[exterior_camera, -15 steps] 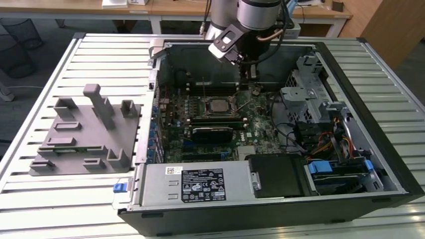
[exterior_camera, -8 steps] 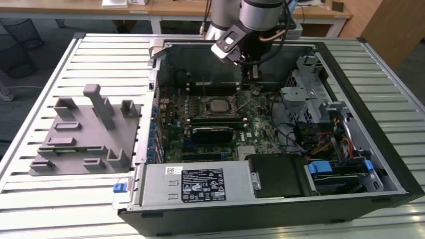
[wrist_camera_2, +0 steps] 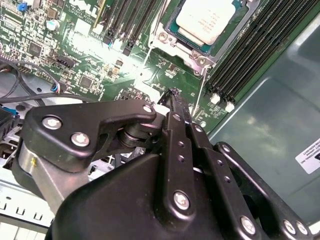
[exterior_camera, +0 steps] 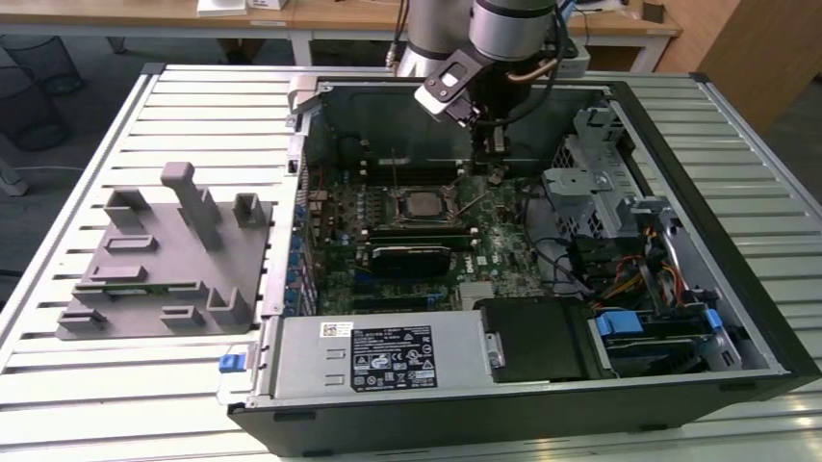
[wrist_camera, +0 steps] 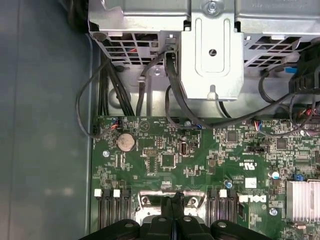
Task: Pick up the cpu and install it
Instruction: 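Close the cpu cover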
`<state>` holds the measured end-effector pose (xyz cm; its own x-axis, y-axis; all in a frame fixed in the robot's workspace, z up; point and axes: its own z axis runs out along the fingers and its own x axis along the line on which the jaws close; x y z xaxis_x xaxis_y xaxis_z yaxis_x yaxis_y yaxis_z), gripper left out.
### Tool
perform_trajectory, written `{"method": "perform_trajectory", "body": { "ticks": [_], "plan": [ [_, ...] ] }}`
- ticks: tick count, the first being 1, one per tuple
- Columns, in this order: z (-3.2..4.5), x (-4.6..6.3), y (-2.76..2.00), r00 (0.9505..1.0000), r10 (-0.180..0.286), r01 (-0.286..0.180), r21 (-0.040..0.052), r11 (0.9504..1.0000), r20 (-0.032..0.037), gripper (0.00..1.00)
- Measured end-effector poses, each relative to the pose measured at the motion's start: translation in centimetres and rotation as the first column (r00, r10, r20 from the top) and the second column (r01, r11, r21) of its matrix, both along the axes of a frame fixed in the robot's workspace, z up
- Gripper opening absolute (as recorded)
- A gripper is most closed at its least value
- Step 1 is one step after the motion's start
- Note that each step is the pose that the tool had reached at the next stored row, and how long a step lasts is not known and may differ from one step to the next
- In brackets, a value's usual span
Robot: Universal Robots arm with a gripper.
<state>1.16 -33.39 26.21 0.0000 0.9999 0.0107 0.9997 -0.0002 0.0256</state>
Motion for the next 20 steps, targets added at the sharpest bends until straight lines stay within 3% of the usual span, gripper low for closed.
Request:
{"method": "perform_trajectory", "body": {
  "ticks": [20],
  "plan": [
    [-0.27,2.0,0.16,1.0000,0.000,0.000,0.0000,1.0000,-0.0037,0.11]
  ]
}}
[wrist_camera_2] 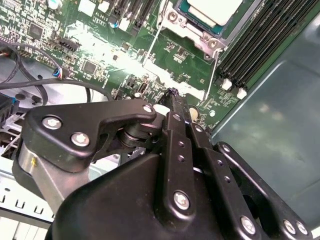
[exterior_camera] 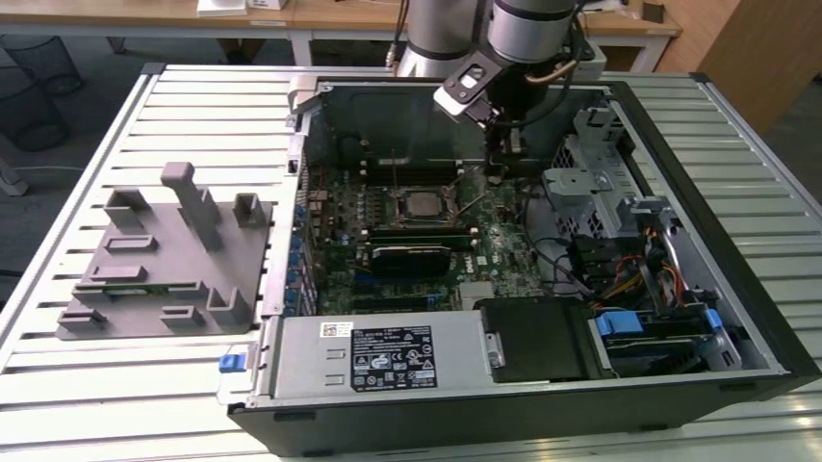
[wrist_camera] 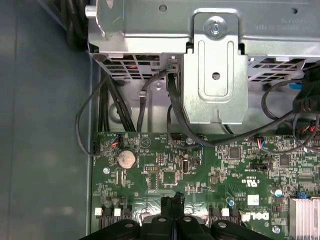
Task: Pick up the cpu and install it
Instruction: 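Close the cpu cover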
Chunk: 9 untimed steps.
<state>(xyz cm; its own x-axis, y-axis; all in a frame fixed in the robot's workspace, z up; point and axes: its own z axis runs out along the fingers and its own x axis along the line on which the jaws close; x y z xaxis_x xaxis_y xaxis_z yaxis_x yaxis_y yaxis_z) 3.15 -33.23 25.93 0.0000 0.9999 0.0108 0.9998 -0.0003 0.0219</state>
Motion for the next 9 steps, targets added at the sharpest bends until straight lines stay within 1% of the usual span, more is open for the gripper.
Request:
{"method": "perform_trajectory", "body": {
  "ticks": [9],
  "plan": [
    [-0.26,0.56,0.02,1.0000,0.000,0.000,0.0001,1.0000,-0.0023,0.11]
  ]
}}
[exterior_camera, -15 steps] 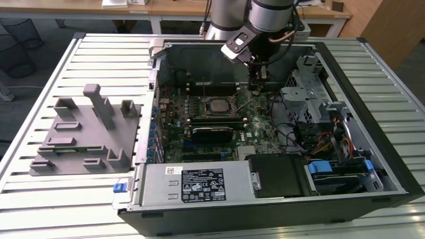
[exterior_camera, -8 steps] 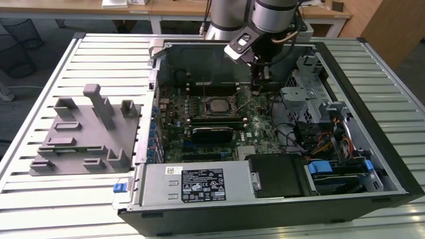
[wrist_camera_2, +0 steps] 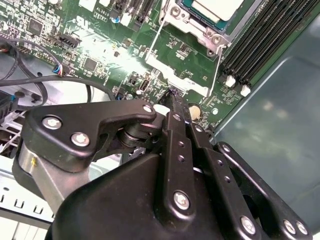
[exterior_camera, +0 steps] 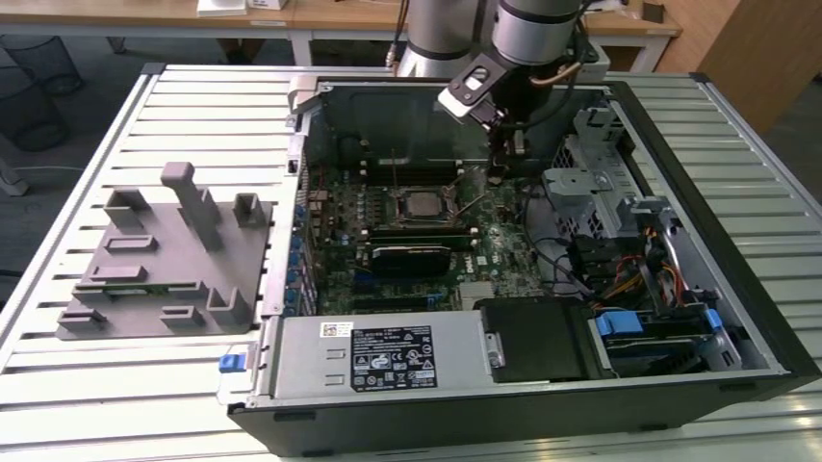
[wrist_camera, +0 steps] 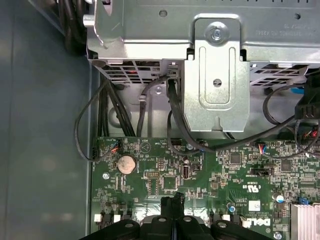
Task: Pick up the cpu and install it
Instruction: 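Close the cpu cover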
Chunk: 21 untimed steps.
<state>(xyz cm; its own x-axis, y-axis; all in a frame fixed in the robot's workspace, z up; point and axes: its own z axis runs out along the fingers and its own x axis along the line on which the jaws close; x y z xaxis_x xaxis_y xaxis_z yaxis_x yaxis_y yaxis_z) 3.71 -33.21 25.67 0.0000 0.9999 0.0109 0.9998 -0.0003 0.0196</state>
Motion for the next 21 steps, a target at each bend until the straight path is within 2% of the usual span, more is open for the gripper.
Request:
{"method": "perform_trajectory", "body": {
  "ticks": [14,21],
  "plan": [
    [-0.94,0.1,0.02,1.0000,0.000,0.000,0.0000,1.0000,-0.0038,0.11],
    [-1.07,-0.1,0.04,1.0000,0.000,0.000,0.0000,1.0000,-0.0040,0.11]
  ]
}}
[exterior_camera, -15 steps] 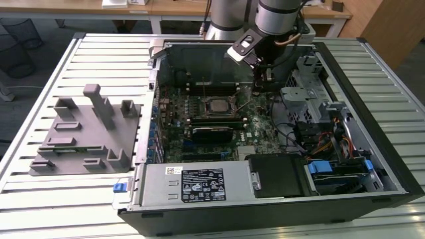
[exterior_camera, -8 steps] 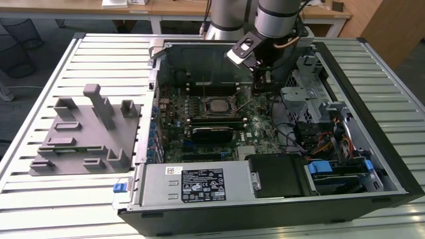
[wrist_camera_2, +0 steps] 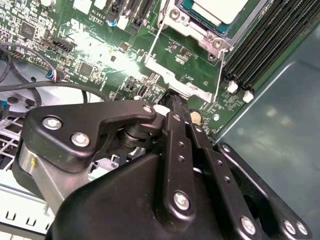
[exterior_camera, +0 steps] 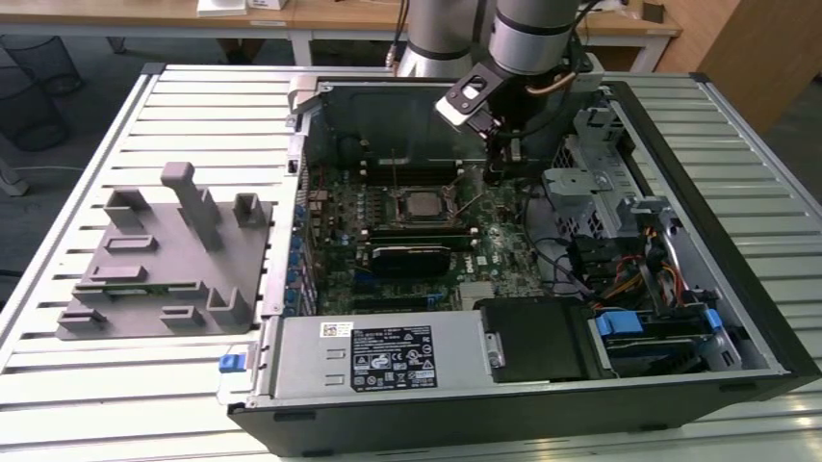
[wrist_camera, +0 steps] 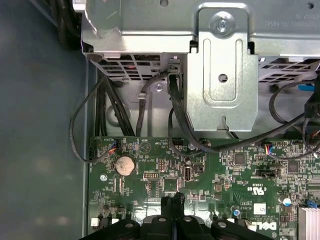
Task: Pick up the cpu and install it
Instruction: 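Close the cpu cover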
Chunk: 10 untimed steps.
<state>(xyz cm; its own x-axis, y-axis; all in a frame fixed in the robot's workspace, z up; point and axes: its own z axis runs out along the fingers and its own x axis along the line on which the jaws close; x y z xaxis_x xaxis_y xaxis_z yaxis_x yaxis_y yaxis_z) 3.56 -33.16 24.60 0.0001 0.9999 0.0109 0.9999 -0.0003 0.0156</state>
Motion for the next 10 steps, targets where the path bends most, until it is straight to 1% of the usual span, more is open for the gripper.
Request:
{"method": "perform_trajectory", "body": {
  "ticks": [10],
  "plan": [
    [-0.01,-0.19,0.00,1.0000,0.000,0.000,0.0001,1.0000,0.0000,0.11]
  ]
}}
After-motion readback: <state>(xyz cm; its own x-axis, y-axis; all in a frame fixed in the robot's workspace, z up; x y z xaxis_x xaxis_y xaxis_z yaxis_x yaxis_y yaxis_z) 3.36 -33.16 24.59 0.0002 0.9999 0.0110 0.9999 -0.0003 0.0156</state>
